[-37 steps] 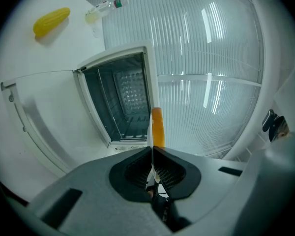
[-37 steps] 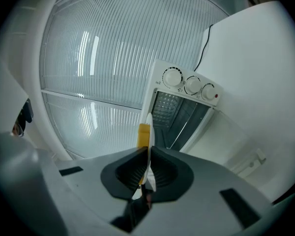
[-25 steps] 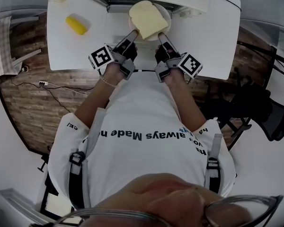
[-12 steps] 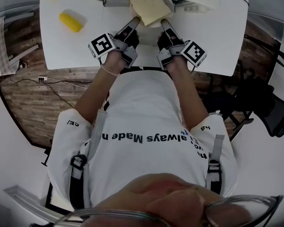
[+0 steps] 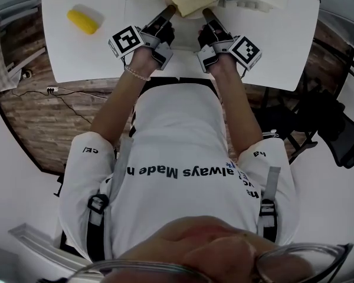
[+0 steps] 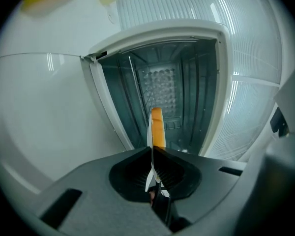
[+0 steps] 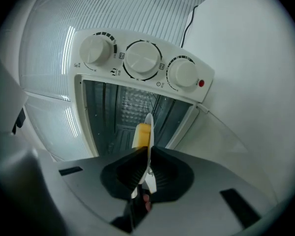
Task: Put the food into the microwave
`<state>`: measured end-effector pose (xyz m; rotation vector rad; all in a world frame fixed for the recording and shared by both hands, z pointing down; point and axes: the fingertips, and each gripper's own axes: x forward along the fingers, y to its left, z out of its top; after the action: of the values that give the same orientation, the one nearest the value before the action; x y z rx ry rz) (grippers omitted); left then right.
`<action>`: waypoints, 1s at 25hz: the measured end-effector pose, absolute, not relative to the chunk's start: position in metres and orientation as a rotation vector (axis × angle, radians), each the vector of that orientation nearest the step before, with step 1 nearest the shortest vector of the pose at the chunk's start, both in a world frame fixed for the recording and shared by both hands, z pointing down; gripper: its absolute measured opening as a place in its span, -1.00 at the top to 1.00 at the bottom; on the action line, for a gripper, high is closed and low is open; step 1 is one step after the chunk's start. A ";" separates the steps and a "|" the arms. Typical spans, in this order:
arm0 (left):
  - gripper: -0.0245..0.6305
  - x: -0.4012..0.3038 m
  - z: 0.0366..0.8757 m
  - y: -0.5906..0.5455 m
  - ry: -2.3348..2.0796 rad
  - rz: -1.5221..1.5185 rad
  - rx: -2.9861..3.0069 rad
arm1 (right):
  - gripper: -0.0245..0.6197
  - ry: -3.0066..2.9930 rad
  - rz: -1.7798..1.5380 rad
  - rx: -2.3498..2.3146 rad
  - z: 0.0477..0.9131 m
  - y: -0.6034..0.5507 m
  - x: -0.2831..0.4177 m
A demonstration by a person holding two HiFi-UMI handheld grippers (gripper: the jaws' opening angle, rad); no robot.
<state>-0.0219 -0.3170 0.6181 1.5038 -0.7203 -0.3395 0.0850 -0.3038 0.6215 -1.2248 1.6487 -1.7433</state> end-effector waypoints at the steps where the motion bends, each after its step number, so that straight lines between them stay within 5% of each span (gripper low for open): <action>1: 0.88 -0.022 0.616 -0.316 -0.722 -0.340 1.506 | 0.85 1.647 -1.747 -1.232 0.621 -0.303 0.085; 25: 0.88 -0.021 0.653 -0.394 -0.791 -0.394 1.475 | 0.85 1.550 -1.716 -1.243 0.658 -0.389 0.092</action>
<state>-0.0206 -0.3943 0.6534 1.4745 -0.7911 -0.3936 0.0922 -0.3886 0.6581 -1.2434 1.5495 -1.7162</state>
